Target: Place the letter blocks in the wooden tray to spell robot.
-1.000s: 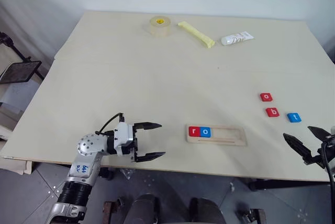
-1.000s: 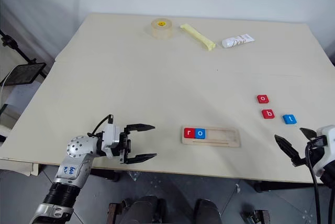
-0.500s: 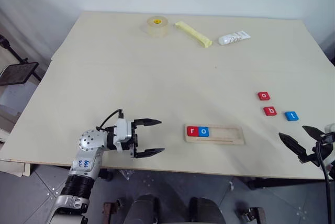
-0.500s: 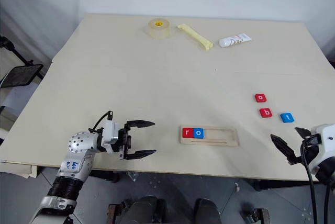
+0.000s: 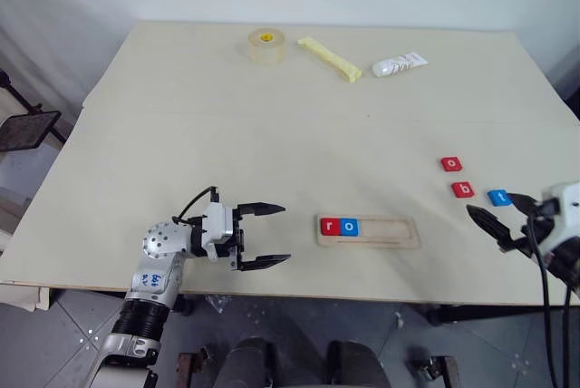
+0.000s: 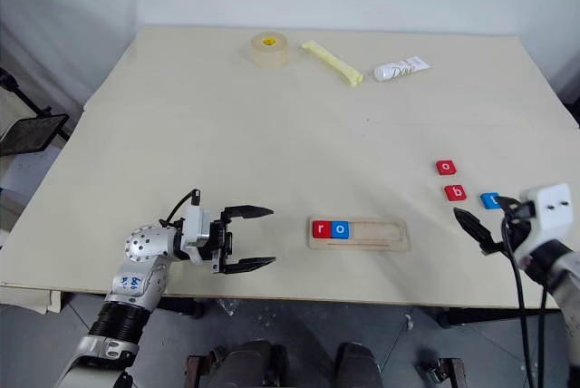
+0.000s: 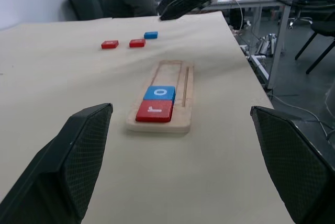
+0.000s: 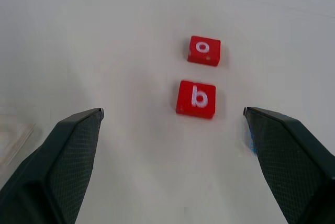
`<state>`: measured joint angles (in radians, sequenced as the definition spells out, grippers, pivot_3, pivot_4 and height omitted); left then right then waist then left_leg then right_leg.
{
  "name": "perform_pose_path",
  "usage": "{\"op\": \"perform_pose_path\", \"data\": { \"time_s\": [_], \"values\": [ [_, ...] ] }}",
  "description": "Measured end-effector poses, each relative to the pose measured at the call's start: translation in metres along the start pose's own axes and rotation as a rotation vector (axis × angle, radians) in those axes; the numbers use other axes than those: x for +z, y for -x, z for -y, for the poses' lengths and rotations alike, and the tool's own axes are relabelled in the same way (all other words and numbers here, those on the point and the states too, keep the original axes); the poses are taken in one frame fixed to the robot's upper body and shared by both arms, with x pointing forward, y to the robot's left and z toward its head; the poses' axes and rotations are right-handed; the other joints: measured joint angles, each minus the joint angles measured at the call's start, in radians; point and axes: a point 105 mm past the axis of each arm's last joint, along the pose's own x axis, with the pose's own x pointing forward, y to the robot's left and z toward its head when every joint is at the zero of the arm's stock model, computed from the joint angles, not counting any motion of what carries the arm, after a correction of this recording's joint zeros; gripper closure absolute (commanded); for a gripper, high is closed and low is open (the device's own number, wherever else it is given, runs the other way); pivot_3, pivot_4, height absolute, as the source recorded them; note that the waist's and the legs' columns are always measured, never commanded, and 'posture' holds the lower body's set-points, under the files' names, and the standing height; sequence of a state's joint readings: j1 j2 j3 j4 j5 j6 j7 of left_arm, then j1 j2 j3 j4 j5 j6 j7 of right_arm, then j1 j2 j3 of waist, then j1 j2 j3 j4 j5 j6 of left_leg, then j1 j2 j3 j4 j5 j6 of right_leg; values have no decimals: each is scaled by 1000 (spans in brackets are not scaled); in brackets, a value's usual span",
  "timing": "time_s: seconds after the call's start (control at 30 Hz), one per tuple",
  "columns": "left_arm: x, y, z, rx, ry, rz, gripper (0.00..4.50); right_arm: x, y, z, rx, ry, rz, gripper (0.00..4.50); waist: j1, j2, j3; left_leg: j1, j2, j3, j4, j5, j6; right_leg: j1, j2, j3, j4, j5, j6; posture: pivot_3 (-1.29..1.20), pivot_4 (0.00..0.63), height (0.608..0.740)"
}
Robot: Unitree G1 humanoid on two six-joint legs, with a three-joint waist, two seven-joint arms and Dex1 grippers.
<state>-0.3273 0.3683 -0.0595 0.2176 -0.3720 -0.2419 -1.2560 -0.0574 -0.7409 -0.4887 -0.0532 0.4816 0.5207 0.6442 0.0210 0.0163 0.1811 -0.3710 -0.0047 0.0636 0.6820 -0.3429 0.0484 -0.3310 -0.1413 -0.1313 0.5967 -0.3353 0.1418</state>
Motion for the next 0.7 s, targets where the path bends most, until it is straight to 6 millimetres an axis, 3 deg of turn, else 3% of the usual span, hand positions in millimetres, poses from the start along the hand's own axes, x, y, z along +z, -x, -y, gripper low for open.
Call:
{"op": "perform_pose_path", "data": {
  "time_s": [0.2,0.5,0.6,0.7],
  "values": [
    [2,-3,-2,-4,-6,8,18,-3,-39,9,-19,-5,-75,0,4,0,0,-5,-2,0,0,0,0,-10,-2,-1,10,0,0,0,150,740],
    [1,0,-2,7,-7,-2,18,-22,-53,19,-57,-36,-155,0,-1,0,0,-5,-1,1,0,0,0,-11,-2,-1,11,0,0,0,150,740],
    [0,1,0,15,-1,-5,0,-23,-55,18,-55,-38,-153,585,-1,0,0,-5,-1,1,1,0,0,-10,-2,-1,11,0,0,0,150,740],
    [0,1,0,20,-1,-5,0,-23,-57,16,-48,-41,-145,1534,0,0,0,-5,-1,1,1,0,0,-10,-2,0,11,0,0,0,150,740]
  ]
}}
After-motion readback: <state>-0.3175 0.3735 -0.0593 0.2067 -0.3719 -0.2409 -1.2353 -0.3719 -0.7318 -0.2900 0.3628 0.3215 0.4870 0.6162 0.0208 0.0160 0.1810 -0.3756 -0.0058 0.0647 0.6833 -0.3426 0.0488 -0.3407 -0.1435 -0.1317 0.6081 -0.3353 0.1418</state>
